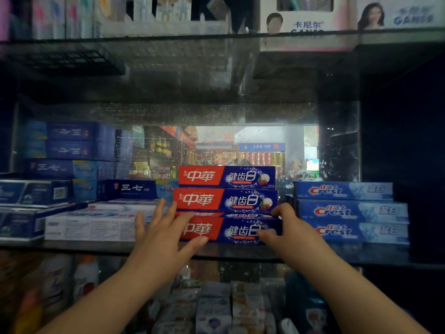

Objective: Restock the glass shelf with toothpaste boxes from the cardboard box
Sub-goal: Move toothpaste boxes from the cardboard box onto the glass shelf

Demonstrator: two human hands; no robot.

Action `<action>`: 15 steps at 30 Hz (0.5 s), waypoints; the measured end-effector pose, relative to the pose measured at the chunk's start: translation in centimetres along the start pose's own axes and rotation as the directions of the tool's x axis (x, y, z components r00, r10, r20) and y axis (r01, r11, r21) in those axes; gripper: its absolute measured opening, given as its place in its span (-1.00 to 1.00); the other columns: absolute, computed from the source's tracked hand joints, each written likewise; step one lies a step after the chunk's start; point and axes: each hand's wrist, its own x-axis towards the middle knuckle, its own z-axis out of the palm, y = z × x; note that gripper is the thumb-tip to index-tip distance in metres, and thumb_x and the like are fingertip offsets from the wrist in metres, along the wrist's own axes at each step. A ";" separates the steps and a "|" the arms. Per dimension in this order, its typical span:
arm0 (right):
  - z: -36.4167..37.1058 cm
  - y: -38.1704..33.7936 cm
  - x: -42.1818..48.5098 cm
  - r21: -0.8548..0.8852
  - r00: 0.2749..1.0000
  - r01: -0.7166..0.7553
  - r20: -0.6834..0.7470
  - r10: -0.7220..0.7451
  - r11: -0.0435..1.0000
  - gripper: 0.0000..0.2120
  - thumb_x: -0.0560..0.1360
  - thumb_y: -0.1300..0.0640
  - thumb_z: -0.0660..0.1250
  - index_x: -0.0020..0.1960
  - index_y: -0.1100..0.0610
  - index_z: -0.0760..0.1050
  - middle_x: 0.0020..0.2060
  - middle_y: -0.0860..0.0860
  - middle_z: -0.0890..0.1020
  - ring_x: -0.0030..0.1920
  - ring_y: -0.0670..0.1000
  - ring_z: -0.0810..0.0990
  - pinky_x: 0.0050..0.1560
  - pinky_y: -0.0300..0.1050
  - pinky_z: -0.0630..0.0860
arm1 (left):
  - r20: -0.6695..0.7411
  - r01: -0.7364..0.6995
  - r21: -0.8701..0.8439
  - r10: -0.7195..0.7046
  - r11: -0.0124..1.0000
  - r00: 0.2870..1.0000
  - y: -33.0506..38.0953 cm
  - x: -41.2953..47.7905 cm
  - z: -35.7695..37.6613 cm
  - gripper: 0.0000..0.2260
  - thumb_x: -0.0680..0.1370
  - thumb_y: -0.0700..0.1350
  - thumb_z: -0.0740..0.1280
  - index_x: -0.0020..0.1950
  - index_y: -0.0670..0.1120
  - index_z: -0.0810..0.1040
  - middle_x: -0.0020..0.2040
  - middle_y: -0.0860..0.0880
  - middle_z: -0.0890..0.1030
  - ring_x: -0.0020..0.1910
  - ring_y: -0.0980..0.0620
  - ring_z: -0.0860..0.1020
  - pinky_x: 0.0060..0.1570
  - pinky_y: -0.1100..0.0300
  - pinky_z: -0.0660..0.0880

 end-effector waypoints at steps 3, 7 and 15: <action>-0.2 0.0 -0.7 0.023 0.999 0.002 -0.046 -0.001 1.000 -0.60 0.48 -0.08 0.37 0.16 -0.09 0.20 0.04 -0.05 0.55 -0.15 -0.03 0.50 -0.31 -0.18 0.37 | 0.003 0.007 -0.036 -0.007 0.999 1.000 0.6 -0.7 -0.7 -0.20 0.24 0.56 -0.23 0.38 0.26 0.21 0.56 0.14 0.07 0.56 0.04 -0.09 0.44 -0.17 -0.28; -0.4 0.1 -1.5 0.000 0.996 0.047 -0.076 -0.047 0.999 -0.48 0.47 -0.06 0.39 0.32 -0.07 0.20 0.19 0.01 0.51 0.08 0.05 0.55 -0.08 -0.13 0.42 | -0.092 -0.025 -0.105 0.016 0.994 0.996 1.4 -1.7 -1.0 -0.56 0.55 0.23 0.17 0.38 0.13 0.27 0.49 0.14 0.17 0.43 0.13 0.23 0.47 0.06 0.10; -1.4 0.5 -2.3 0.050 0.955 0.214 -0.221 -0.198 0.976 -0.53 0.50 -0.04 0.36 0.35 -0.14 0.28 0.14 -0.11 0.41 0.04 -0.06 0.48 -0.02 -0.17 0.43 | -0.234 -0.025 -0.219 -0.028 0.975 0.972 -0.3 -0.3 -2.8 -0.50 0.49 -0.03 0.40 0.41 0.00 0.39 0.36 0.01 0.44 0.33 0.03 0.33 0.33 0.15 0.26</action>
